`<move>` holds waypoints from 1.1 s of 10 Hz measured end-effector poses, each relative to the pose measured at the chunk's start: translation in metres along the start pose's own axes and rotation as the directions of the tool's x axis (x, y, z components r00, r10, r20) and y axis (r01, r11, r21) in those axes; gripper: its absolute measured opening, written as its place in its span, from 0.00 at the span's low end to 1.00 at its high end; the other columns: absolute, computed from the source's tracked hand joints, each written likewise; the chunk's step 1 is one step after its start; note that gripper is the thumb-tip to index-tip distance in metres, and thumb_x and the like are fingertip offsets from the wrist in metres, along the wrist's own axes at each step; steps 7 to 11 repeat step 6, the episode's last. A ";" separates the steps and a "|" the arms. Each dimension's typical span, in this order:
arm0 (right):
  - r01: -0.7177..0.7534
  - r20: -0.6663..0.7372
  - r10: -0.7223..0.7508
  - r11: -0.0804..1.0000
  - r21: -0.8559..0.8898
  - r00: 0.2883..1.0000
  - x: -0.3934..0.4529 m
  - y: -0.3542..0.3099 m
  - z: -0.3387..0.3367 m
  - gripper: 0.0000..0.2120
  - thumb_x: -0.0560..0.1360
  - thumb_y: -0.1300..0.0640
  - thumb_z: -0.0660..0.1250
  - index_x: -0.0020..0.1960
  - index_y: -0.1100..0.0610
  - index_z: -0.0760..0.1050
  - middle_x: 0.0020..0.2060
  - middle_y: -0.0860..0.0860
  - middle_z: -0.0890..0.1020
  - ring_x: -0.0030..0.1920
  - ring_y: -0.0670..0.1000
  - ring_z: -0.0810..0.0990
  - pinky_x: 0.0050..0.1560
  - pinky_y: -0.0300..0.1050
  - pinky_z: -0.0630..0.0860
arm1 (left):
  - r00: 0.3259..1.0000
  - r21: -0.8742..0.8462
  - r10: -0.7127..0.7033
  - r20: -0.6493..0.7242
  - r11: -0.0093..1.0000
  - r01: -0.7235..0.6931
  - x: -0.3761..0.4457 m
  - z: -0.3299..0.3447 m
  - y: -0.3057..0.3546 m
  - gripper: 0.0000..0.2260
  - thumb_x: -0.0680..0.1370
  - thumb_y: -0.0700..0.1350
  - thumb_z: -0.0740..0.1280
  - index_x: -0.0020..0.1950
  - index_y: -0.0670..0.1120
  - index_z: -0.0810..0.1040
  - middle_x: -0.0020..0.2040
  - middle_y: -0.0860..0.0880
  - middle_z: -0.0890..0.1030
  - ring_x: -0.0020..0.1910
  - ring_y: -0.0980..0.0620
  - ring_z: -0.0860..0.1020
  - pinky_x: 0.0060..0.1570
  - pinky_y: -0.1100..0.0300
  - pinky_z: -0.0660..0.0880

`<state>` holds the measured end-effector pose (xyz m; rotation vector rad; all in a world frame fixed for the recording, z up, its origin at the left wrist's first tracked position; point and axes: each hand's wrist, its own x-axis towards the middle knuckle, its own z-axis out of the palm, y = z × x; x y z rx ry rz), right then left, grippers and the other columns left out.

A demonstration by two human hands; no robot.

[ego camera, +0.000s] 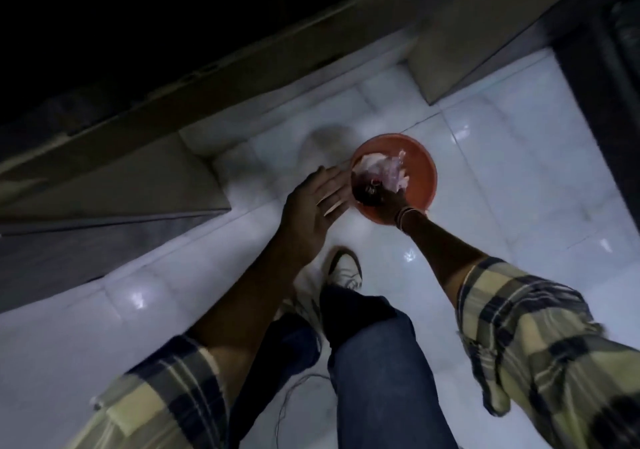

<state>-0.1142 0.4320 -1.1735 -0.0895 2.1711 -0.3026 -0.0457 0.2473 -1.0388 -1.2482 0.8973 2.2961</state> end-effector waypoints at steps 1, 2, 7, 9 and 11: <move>-0.003 -0.007 0.002 0.993 -0.117 1.000 -0.024 -0.006 -0.017 0.38 0.79 0.31 0.51 0.81 0.51 0.57 0.79 0.54 0.65 0.79 0.60 0.62 0.78 0.58 0.57 | 1.000 -0.011 0.009 -0.027 1.000 -0.009 -0.019 0.007 0.003 0.13 0.85 0.50 0.60 0.63 0.46 0.80 0.58 0.50 0.84 0.58 0.51 0.82 0.60 0.54 0.77; -0.106 -0.048 0.105 0.994 -0.024 0.993 -0.078 -0.016 -0.046 0.29 0.82 0.41 0.56 0.71 0.61 0.73 0.69 0.60 0.77 0.68 0.63 0.75 0.66 0.48 0.71 | 1.000 0.006 0.004 -0.029 1.000 -0.004 -0.066 0.022 0.011 0.14 0.86 0.50 0.59 0.65 0.47 0.79 0.57 0.52 0.85 0.58 0.52 0.82 0.57 0.55 0.78; 0.102 -0.208 0.089 0.651 0.752 0.974 -0.372 -0.150 -0.226 0.10 0.77 0.65 0.64 0.47 0.67 0.84 0.41 0.61 0.83 0.39 0.58 0.81 0.40 0.46 0.81 | 0.989 -0.008 0.147 0.016 0.989 -0.146 -0.337 0.126 0.141 0.11 0.84 0.46 0.62 0.60 0.44 0.81 0.55 0.47 0.86 0.50 0.49 0.84 0.54 0.53 0.78; 0.102 -0.208 0.089 0.651 0.752 0.974 -0.372 -0.150 -0.226 0.10 0.77 0.65 0.64 0.47 0.67 0.84 0.41 0.61 0.83 0.39 0.58 0.81 0.40 0.46 0.81 | 0.989 -0.008 0.147 0.016 0.989 -0.146 -0.337 0.126 0.141 0.11 0.84 0.46 0.62 0.60 0.44 0.81 0.55 0.47 0.86 0.50 0.49 0.84 0.54 0.53 0.78; 0.102 -0.208 0.089 0.651 0.752 0.974 -0.372 -0.150 -0.226 0.10 0.77 0.65 0.64 0.47 0.67 0.84 0.41 0.61 0.83 0.39 0.58 0.81 0.40 0.46 0.81 | 0.989 -0.008 0.147 0.016 0.989 -0.146 -0.337 0.126 0.141 0.11 0.84 0.46 0.62 0.60 0.44 0.81 0.55 0.47 0.86 0.50 0.49 0.84 0.54 0.53 0.78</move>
